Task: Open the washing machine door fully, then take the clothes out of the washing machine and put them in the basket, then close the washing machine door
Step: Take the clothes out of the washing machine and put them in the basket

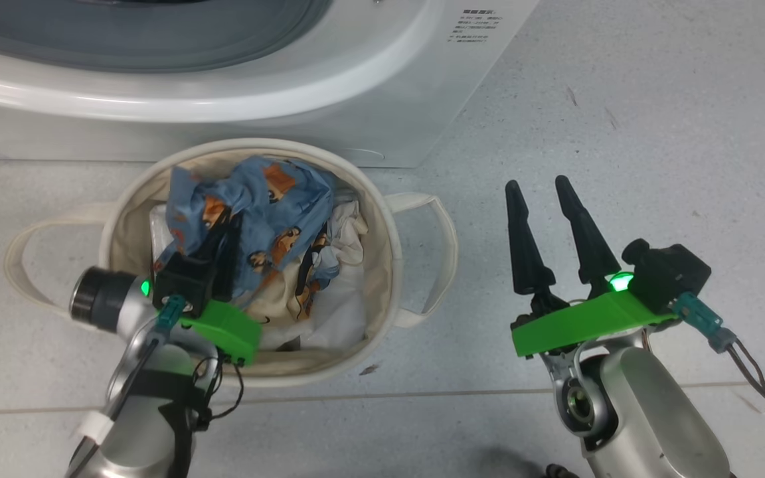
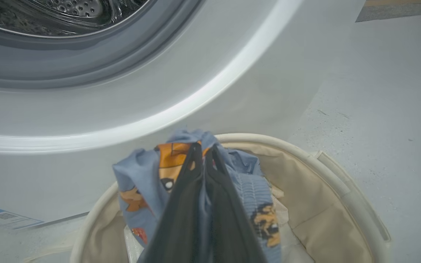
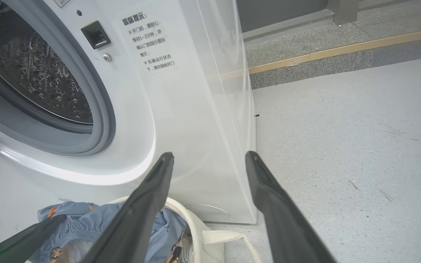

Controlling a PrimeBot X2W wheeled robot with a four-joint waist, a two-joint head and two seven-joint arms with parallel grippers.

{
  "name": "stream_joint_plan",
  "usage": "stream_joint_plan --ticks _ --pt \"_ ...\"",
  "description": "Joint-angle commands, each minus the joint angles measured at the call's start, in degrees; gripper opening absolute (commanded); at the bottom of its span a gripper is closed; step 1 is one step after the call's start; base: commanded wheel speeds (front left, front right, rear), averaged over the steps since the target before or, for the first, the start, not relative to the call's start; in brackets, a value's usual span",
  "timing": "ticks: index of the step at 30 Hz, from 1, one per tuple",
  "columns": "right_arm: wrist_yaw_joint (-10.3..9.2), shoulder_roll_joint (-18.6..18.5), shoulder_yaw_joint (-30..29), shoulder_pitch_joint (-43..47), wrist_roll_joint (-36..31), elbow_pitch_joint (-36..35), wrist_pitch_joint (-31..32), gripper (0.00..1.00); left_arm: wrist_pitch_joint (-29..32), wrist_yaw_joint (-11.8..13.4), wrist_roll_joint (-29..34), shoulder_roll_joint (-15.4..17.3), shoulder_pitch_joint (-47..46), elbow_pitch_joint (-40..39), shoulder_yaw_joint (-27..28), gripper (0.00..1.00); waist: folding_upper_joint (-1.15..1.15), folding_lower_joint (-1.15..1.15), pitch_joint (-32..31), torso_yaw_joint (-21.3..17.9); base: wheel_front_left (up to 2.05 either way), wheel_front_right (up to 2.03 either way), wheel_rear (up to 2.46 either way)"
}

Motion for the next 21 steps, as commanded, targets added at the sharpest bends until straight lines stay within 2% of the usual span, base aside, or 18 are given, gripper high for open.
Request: stream_joint_plan --ticks 1,5,6,7,13,21 --pt "0.22 0.22 1.03 -0.11 0.07 -1.96 -0.71 1.0 -0.27 0.54 0.07 1.5 -0.58 -0.84 1.44 0.0 0.0 0.0 -0.03 0.04 0.0 0.0 0.0" --pt "0.22 0.22 1.15 -0.27 -0.07 -1.94 -0.71 1.0 -0.27 0.59 -0.9 1.55 -0.88 1.31 1.49 0.0 0.0 0.0 -0.15 0.34 0.0 0.0 0.0" --pt "0.22 0.22 1.18 -0.29 -0.14 -1.91 -0.71 1.0 -0.27 0.5 -1.23 1.46 -0.81 1.74 1.57 0.1 0.0 0.0 -0.26 0.43 0.0 0.0 0.0" --pt "0.22 0.22 1.19 -0.28 -0.17 -1.89 -0.71 1.0 -0.27 0.32 -1.47 1.41 -0.73 2.02 1.59 1.0 0.0 0.0 -0.36 0.55 0.0 0.0 0.0" --pt "0.22 0.22 0.91 0.07 -0.6 -1.55 -0.71 1.0 -0.27 0.14 -1.86 1.11 0.09 1.37 1.35 1.0 0.0 0.0 -1.85 1.75 0.0 0.0 0.0" --pt "0.22 0.22 0.3 0.93 -0.85 -0.84 -0.71 1.0 -0.27 -0.15 -1.98 1.01 4.87 -6.71 0.64 1.0 0.0 0.0 -6.49 3.88 0.0 0.0 0.0"
